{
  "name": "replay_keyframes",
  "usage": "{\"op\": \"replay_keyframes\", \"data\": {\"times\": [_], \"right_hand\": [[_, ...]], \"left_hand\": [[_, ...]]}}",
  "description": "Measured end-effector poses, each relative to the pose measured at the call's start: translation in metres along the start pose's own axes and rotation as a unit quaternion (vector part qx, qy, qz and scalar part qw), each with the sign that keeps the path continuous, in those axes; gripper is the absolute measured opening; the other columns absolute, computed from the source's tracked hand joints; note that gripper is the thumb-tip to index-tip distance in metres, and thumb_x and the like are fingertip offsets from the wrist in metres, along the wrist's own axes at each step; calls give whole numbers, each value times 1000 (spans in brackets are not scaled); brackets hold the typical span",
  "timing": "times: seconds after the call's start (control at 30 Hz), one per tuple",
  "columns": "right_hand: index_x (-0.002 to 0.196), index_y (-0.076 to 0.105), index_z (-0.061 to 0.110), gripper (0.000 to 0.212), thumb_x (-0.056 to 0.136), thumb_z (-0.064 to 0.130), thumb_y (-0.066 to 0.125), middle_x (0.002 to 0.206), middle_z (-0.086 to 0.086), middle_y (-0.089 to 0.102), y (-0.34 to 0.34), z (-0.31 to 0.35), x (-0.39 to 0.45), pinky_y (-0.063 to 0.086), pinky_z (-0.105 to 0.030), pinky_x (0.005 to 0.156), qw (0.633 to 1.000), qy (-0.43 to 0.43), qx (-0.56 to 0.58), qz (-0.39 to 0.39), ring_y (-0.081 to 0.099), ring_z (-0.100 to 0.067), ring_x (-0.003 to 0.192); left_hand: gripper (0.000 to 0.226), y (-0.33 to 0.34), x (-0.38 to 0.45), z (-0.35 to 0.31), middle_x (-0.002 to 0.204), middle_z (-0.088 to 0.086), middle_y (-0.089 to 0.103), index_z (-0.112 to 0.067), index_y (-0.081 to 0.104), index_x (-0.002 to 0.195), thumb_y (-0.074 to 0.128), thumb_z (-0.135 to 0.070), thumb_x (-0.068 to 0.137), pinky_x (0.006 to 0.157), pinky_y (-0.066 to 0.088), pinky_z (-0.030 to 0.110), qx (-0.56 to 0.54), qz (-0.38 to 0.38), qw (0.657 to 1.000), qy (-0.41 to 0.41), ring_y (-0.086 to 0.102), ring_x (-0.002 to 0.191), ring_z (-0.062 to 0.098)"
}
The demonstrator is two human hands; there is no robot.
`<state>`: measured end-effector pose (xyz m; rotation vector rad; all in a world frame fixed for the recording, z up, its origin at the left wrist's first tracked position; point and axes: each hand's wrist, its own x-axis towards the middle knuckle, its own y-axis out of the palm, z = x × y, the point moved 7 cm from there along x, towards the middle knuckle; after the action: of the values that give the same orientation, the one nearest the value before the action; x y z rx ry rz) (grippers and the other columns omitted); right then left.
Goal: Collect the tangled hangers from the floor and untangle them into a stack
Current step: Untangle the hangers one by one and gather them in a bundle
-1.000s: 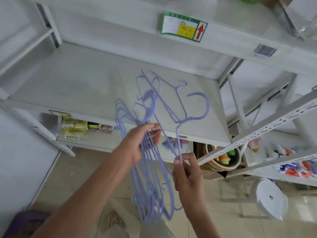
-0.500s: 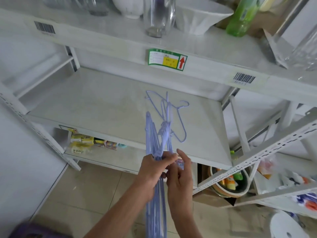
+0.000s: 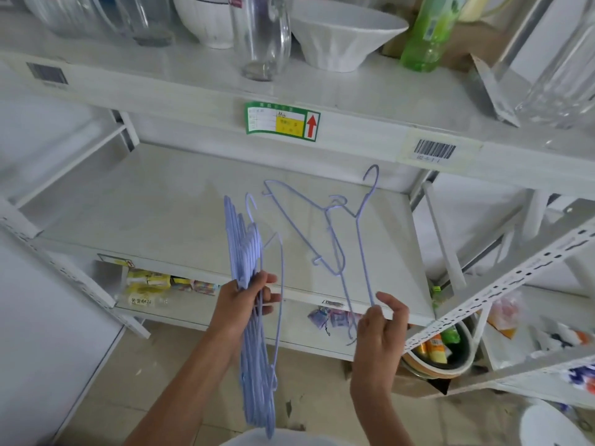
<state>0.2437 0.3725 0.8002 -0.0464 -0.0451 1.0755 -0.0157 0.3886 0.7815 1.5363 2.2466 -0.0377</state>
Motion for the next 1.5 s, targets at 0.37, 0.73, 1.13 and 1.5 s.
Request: {"op": "replay_keyframes", "data": {"times": [0.37, 0.73, 1.13, 1.5], "right_hand": [[81, 59, 17, 30, 107, 24, 46, 64, -1, 53, 62, -9, -57, 36, -27, 56, 948, 34, -141, 284, 44, -8, 59], [76, 61, 24, 30, 93, 48, 55, 59, 6, 53, 65, -20, -69, 38, -23, 50, 935, 75, -157, 309, 43, -6, 53], [97, 65, 26, 29, 110, 38, 42, 85, -6, 74, 69, -15, -85, 62, -54, 66, 946, 98, -113, 289, 73, -25, 69], [115, 54, 35, 22, 110, 20, 40, 92, 11, 78, 82, -8, -65, 62, -42, 55, 907, 6, -286, 311, 74, -15, 54]], "left_hand": [[30, 34, 15, 23, 132, 17, 69, 1, 64, 127, 54, 5, 99, 91, 60, 37, -169, 172, 966, -89, 65, 125, 34], [38, 37, 2, 25, 144, 21, 60, 2, 52, 143, 50, -3, 105, 106, 52, 38, -183, 257, 940, -132, 57, 135, 36], [36, 37, -7, 19, 139, 16, 65, -3, 59, 138, 51, -19, 107, 99, 57, 42, -128, 256, 942, -178, 61, 131, 32], [22, 16, 5, 4, 114, 16, 78, -3, 73, 117, 58, -10, 101, 104, 52, 53, 95, 201, 962, -156, 74, 109, 33]]}}
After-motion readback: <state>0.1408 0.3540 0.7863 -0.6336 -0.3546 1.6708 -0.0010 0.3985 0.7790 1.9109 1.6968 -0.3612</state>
